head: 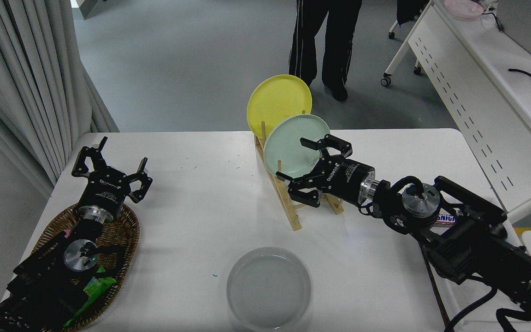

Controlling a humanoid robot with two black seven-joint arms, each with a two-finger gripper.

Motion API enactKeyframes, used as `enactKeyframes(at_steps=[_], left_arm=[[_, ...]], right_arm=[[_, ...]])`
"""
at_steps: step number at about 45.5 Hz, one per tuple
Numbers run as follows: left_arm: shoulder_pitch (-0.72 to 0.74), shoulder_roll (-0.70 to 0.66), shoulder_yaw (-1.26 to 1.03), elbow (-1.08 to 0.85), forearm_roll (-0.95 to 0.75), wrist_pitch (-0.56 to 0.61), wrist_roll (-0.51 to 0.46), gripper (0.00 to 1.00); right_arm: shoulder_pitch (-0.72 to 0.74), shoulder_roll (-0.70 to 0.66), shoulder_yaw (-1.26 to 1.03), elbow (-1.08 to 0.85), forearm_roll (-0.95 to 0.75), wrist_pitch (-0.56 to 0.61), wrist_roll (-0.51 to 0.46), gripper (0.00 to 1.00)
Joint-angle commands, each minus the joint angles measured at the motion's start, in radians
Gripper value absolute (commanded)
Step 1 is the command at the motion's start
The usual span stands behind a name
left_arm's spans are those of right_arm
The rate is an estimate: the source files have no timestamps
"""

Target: Place the plate on the table

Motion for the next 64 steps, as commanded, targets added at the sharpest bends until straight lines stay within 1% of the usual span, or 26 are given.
enactKeyframes(at_steps=[1,4,7,10,16,29,32,39,42,47,53,57,60,64], left_arm=[[0.0,0.0,0.0,0.0,0.0,0.0,0.0,1.0],[0.0,0.0,0.0,0.0,0.0,0.0,0.0,1.0],[0.0,0.0,0.0,0.0,0.0,0.0,0.0,1.0],[0.0,0.0,0.0,0.0,0.0,0.0,0.0,1.0],[0.0,0.0,0.0,0.0,0.0,0.0,0.0,1.0],[0.0,0.0,0.0,0.0,0.0,0.0,0.0,1.0],[0.0,0.0,0.0,0.0,0.0,0.0,0.0,1.0],[0.0,0.0,0.0,0.0,0.0,0.0,0.0,1.0],[0.0,0.0,0.0,0.0,0.0,0.0,0.0,1.0],[0.0,0.0,0.0,0.0,0.0,0.0,0.0,1.0],[0.0,0.0,0.0,0.0,0.0,0.0,0.0,1.0],[0.0,0.0,0.0,0.0,0.0,0.0,0.0,1.0],[0.0,0.0,0.0,0.0,0.0,0.0,0.0,1.0],[0.0,0.0,0.0,0.0,0.0,0.0,0.0,1.0]], right_arm=[[-0.034,-0.002,0.159,-0.002,-0.202,0.006,0.195,1.0],[-0.049,0.0,0.227,-0.001,-0.271,0.002,0.218,1.0],[-0.062,-0.002,0.288,-0.001,-0.349,0.002,0.283,1.0],[-0.069,-0.002,0.336,-0.004,-0.43,0.003,0.315,1.0],[-0.079,-0.015,0.402,0.002,-0.518,-0.002,0.321,1.0],[-0.074,-0.084,0.393,-0.016,-0.536,-0.002,0.341,1.0],[-0.075,-0.101,0.379,-0.031,-0.602,-0.002,0.341,1.0],[-0.08,-0.106,0.37,-0.051,-0.822,-0.022,0.341,1.0],[-0.082,-0.104,0.368,-0.066,-0.868,-0.037,0.343,1.0],[-0.114,-0.101,0.37,-0.093,-0.873,-0.037,0.363,1.0],[-0.163,-0.095,0.364,-0.174,-0.877,0.016,0.45,1.0],[-0.183,-0.081,0.353,-0.24,-0.877,0.1,0.475,1.0],[-0.203,-0.08,0.331,-0.252,-0.879,0.156,0.494,1.0],[-0.224,-0.069,0.31,-0.261,-0.879,0.191,0.51,1.0]])
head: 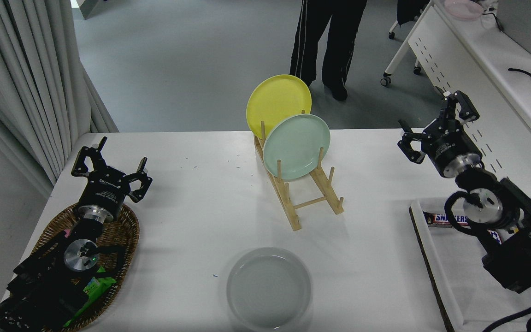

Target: Place the plate on the table

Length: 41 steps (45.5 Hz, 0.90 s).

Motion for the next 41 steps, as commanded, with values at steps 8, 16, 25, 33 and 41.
enactKeyframes(at_steps=[8,16,25,33,41], left_arm=[[0.0,0.0,0.0,0.0,0.0,0.0,0.0,1.0],[0.0,0.0,0.0,0.0,0.0,0.0,0.0,1.0],[0.0,0.0,0.0,0.0,0.0,0.0,0.0,1.0],[0.0,0.0,0.0,0.0,0.0,0.0,0.0,1.0],[0.0,0.0,0.0,0.0,0.0,0.0,0.0,1.0]], right_arm=[[-0.079,0.041,-0.043,-0.144,-0.017,0.124,0.067,1.0],[-0.076,0.081,-0.037,-0.192,0.001,0.124,0.073,1.0],[-0.068,0.096,-0.046,-0.187,0.069,0.124,0.073,1.0],[-0.068,0.098,-0.051,-0.189,0.073,0.123,0.073,1.0],[-0.062,0.104,-0.048,-0.195,0.075,0.115,0.072,1.0]])
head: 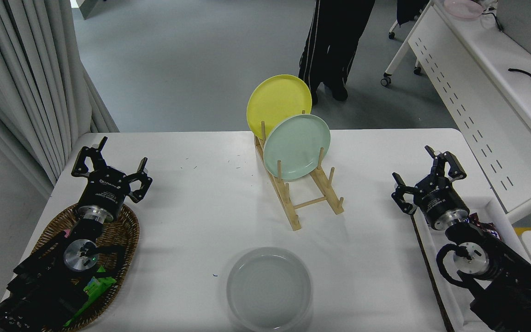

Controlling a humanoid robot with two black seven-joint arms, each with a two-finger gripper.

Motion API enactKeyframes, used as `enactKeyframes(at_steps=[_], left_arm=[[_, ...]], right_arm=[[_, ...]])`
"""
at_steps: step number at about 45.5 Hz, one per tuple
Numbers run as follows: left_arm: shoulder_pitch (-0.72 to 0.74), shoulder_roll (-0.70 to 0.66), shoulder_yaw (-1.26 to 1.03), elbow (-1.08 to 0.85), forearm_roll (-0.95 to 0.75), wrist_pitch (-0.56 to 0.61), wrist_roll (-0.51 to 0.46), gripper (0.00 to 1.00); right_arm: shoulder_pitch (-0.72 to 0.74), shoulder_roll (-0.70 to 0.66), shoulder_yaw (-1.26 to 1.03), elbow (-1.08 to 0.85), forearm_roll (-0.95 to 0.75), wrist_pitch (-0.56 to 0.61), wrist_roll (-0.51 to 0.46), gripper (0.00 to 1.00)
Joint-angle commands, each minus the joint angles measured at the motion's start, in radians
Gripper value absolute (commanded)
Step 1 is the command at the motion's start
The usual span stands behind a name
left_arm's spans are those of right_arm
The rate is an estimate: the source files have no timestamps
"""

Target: Place the plate on the table

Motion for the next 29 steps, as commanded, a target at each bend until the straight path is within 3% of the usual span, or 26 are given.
enactKeyframes(at_steps=[1,16,29], left_arm=[[0.0,0.0,0.0,0.0,0.0,0.0,0.0,1.0],[0.0,0.0,0.0,0.0,0.0,0.0,0.0,1.0],[0.0,0.0,0.0,0.0,0.0,0.0,0.0,1.0]], right_arm=[[0.006,0.01,-0.001,-0.009,0.013,-0.005,0.0,1.0],[0.031,0.01,0.008,-0.029,0.02,-0.011,-0.003,1.0],[0.031,0.02,0.001,-0.052,0.155,-0.004,-0.003,1.0]])
